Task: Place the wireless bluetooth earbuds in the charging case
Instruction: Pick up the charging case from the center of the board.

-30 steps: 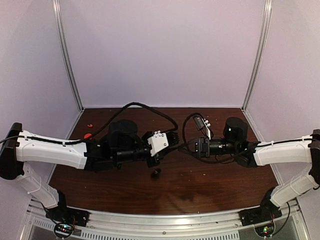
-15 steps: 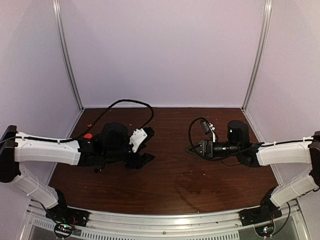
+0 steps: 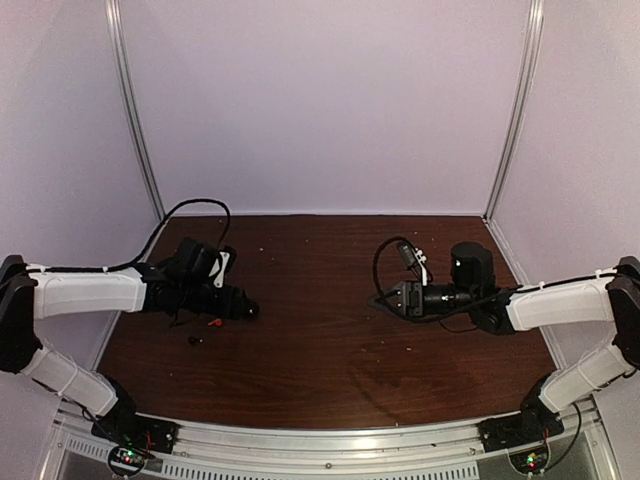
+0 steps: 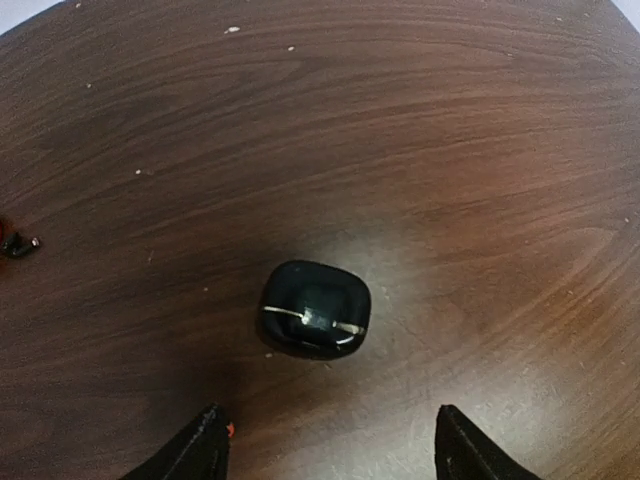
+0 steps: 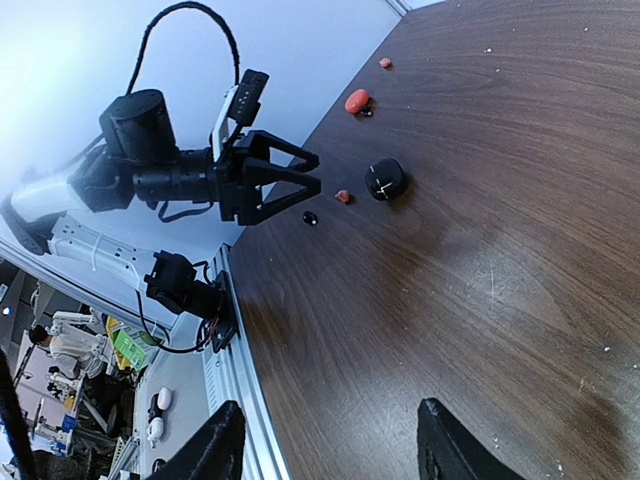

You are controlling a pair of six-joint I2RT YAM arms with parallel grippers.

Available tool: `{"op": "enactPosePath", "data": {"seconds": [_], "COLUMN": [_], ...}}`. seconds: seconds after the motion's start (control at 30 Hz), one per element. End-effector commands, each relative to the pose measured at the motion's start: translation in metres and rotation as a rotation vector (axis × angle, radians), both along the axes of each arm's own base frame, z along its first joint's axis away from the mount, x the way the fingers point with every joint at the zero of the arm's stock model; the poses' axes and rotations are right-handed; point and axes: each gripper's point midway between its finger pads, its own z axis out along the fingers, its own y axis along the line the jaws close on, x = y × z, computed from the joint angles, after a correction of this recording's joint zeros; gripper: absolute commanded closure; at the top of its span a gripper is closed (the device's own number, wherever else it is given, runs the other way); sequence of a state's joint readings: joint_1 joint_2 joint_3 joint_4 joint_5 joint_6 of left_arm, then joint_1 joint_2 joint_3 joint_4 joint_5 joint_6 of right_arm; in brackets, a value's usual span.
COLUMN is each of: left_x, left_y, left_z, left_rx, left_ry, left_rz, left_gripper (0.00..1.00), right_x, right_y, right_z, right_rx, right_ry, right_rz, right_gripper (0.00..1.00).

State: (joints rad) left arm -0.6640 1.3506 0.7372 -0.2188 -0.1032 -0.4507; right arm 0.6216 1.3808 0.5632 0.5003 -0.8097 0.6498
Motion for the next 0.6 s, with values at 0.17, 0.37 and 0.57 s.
{"op": "enactPosePath", "data": {"seconds": [0.17, 0.37, 0.57], "left_x": [0.051, 0.052, 0.052], "left_y": [0.004, -0.007, -0.019], "left_z": [-0.023, -0.046, -0.059], "left_rx": [-0.008, -0.016, -0.03], "left_ry": [0.076, 0.136, 0.164], "left_rz": [0.034, -0.007, -0.075], "left_gripper": [0.28, 0.28, 0.32], "right_x": [0.0, 0.001, 0.0], "right_y": [-0.001, -0.002, -0.001], "right_z": [0.008, 0.007, 0.006], "right_rx": [0.032, 0.033, 0.03], "right_ry": [-0.029, -0.024, -0.02], "right_rz": [0.005, 0.004, 0.01], "right_gripper": [0.41, 0.41, 0.4]}}
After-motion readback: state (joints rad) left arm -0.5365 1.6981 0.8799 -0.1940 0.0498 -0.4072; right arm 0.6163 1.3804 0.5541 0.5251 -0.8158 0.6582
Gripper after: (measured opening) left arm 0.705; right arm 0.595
